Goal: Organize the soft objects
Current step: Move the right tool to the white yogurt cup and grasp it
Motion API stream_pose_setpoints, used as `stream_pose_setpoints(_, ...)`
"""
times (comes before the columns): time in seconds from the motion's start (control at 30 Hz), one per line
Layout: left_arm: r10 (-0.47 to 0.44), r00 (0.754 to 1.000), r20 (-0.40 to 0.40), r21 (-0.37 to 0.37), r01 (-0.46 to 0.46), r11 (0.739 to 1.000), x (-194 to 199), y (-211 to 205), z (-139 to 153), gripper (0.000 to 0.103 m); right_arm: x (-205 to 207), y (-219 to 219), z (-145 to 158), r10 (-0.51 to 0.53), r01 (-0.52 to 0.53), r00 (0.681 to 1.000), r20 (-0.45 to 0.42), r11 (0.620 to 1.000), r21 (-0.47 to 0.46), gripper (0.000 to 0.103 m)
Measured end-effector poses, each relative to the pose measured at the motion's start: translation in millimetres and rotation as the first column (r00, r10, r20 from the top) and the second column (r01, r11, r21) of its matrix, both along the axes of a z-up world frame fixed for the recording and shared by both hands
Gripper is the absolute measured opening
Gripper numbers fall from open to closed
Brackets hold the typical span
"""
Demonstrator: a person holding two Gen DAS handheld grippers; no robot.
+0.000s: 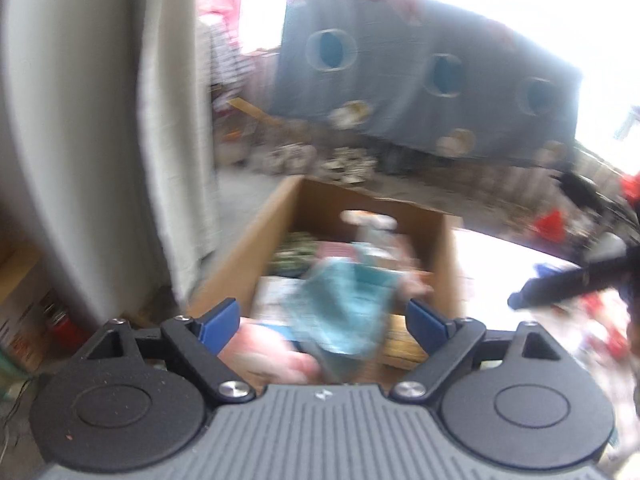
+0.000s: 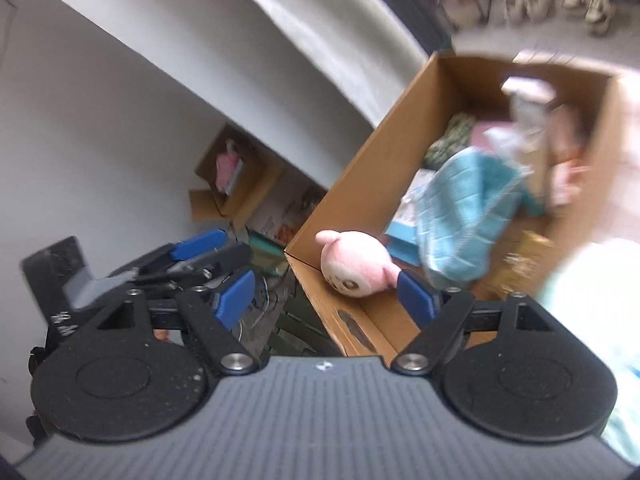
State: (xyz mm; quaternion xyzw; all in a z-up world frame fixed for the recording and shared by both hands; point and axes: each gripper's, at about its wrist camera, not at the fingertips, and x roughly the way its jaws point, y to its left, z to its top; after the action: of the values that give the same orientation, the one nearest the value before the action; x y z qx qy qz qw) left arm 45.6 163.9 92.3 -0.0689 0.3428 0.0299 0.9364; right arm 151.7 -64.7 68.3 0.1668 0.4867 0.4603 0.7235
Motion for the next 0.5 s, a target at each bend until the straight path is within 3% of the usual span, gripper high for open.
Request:
stream_pose_setpoints(0.2, -0.213, 0.974, 0.072, 0.040, 0.211, 0.977, -16, -94, -1, 0.098, -53, -146, 17, -0.212, 0.210, 0.971, 0.113, 0.977, 0.033, 0.084)
stream_pose_setpoints(0.3, -0.281, 0.956, 0.085, 0.012, 0.281, 0.960, -18, -131, -9, 0.098, -81, -215, 10, -0.334, 0.330, 0.933, 0.135, 0.943, 0.051, 0.084)
stream_pose_setpoints(0.5, -0.388, 0.918, 0.083, -0.030, 0.392, 0.920, -18, -195, -32, 0.098, -133, -320, -30, -0.535, 0.524, 0.841, 0.083, 0.843, 0.122, 0.084)
